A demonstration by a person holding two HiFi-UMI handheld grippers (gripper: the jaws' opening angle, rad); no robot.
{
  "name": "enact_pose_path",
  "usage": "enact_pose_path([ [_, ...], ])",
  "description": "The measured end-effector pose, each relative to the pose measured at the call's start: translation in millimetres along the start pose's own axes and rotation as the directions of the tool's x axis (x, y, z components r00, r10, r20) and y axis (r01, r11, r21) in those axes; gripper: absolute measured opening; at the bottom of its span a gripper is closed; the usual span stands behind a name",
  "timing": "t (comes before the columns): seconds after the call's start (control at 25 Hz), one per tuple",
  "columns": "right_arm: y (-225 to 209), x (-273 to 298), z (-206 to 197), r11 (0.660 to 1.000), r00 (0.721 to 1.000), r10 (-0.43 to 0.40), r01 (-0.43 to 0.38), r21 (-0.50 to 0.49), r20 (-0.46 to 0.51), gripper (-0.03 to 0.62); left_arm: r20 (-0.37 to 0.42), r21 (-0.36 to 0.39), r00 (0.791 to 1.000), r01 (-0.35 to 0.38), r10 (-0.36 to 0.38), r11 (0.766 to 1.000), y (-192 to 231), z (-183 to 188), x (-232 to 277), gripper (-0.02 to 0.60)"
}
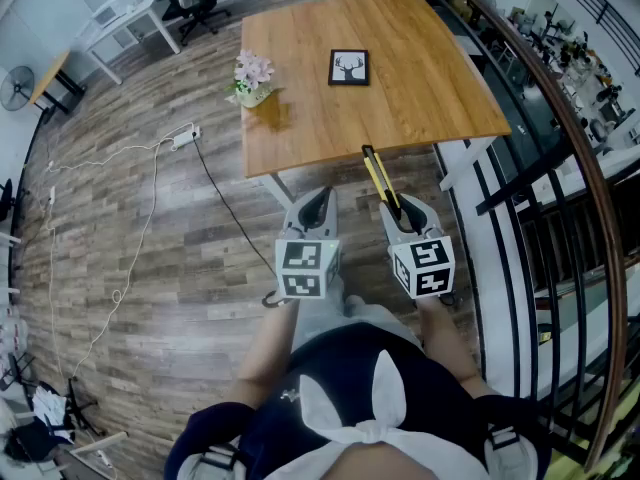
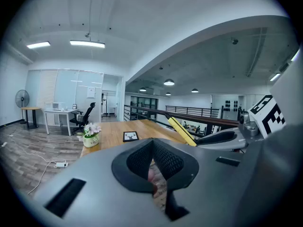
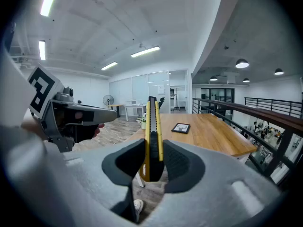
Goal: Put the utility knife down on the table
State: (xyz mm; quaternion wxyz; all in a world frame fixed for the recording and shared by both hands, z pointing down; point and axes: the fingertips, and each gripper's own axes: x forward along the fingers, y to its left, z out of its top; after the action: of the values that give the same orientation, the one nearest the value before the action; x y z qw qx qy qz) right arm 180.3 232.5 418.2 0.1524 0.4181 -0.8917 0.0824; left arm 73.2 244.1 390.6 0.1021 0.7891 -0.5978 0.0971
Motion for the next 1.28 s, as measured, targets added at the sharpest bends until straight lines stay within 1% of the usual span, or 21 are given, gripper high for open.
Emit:
enact_pose_path([
  [0.24, -3.7, -6.8, -8.2, 1.0, 1.0, 0.006, -0.006, -0.005, -0.002, 0.117, 0.008, -0.003, 1.0, -0.012, 0.012, 1.0, -10.4, -3.8, -2.7, 0.008],
  [0.36, -1.0, -5.1, -7.0, 1.0, 1.0, 0.014, -0.014, -0.01, -0.002, 0.117, -0.001, -0.01, 1.0, -0.007, 0.007, 1.0, -12.3, -6.2, -1.7, 0.008],
  [0.64, -6.9, -1.4, -8.5, 1.0, 1.0, 0.028, -0.028, 0.005, -0.007, 0.117, -0.017, -0.002, 1.0, 0.004, -0.004, 1.0, -18.1, -9.5, 6.5, 0.008],
  [0.96, -16.8, 11.7, -3.9, 1.0, 1.0, 0.025, -0.025, 0.012, -0.001, 0.115, -0.025, -0.005, 1.0, 0.008, -0.008, 1.0, -10.9, -8.9, 21.3, 0.008],
  [1.28, -26.5, 33.5, 2.2, 1.0, 1.0, 0.007, -0.006, 0.014, -0.01, 0.117, -0.036, -0.016, 0.999, 0.03, -0.03, 0.999, 2.2, -7.5, 45.2, 0.008],
])
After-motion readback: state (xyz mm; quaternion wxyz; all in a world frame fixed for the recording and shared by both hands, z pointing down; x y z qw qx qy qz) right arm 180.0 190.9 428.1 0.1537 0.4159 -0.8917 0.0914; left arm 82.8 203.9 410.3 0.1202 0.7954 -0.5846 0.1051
